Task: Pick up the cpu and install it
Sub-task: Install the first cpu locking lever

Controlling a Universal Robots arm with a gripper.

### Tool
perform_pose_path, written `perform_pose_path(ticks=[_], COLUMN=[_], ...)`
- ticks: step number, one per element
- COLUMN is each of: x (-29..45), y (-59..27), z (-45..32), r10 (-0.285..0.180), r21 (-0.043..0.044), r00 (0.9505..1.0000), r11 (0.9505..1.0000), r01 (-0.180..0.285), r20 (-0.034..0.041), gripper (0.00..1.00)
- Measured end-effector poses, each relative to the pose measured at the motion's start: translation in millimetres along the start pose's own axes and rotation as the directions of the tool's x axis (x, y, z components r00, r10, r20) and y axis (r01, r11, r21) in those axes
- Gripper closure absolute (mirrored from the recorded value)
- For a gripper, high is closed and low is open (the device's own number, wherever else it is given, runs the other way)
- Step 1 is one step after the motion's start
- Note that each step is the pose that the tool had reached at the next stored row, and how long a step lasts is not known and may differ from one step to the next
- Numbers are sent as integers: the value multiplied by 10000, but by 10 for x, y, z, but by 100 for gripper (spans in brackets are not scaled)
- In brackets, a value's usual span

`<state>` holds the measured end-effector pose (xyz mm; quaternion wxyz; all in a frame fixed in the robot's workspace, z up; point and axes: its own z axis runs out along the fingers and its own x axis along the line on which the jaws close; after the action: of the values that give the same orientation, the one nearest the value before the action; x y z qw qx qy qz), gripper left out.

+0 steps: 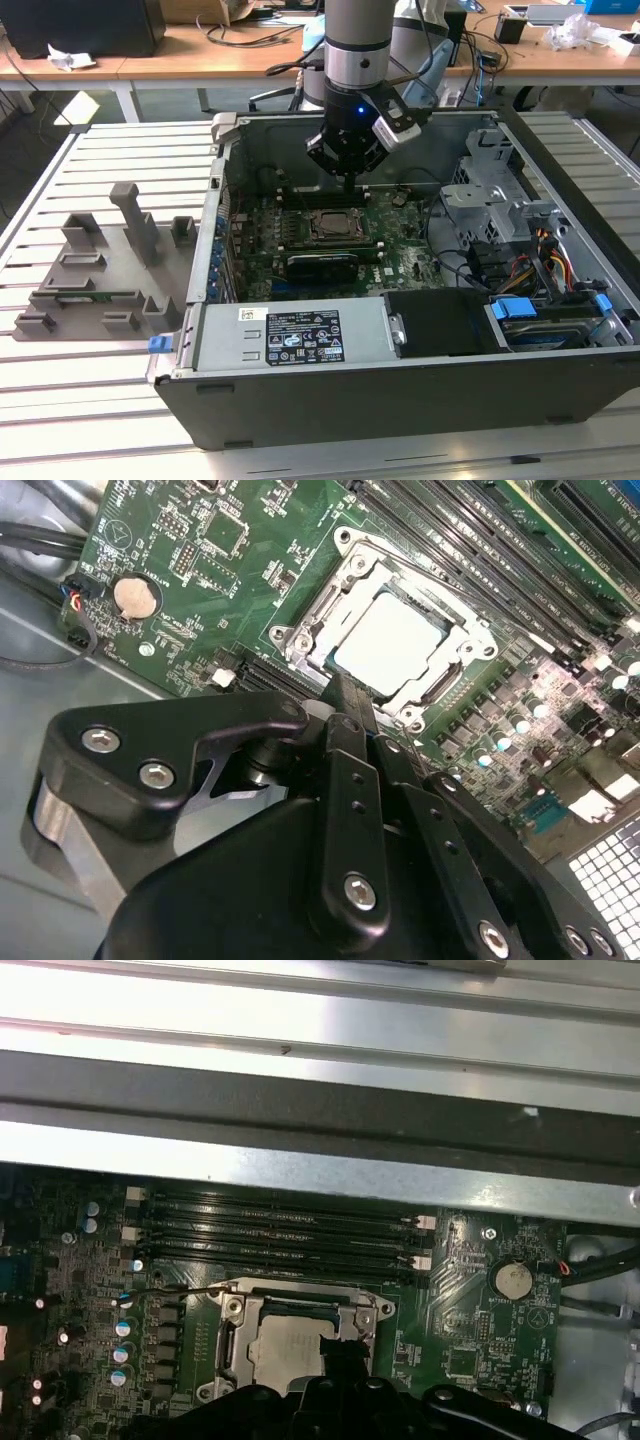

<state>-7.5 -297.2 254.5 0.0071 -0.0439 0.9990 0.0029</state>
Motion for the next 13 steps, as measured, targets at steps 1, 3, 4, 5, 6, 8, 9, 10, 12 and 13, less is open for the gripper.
perform_pose_path(ticks=[1, 3, 4, 5, 6, 8, 9, 10, 12, 13], x=[0, 6, 23, 36, 55, 87, 108, 122, 147, 160], y=[0, 1, 2, 3, 5, 8, 9, 11, 13, 14], z=[0, 0, 0, 0, -1, -1, -1, -2, -2, -2], r10=[-3, -5, -3, -2, -2, -3, -4, -2, -2, -2], r21=[0, -1, -1, -1, 0, 0, 0, -1, 0, -1], r00=[10000, 10000, 10000, 10000, 10000, 10000, 10000, 10000, 10000, 10000], r11=[10000, 10000, 10000, 10000, 10000, 10000, 10000, 10000, 10000, 10000], r01=[3, 5, 3, 2, 2, 3, 4, 2, 2, 2], r20=[0, 0, 1, 1, 1, 1, 1, 1, 2, 1], gripper=[89, 89, 89, 89, 89, 89, 89, 89, 89, 89])
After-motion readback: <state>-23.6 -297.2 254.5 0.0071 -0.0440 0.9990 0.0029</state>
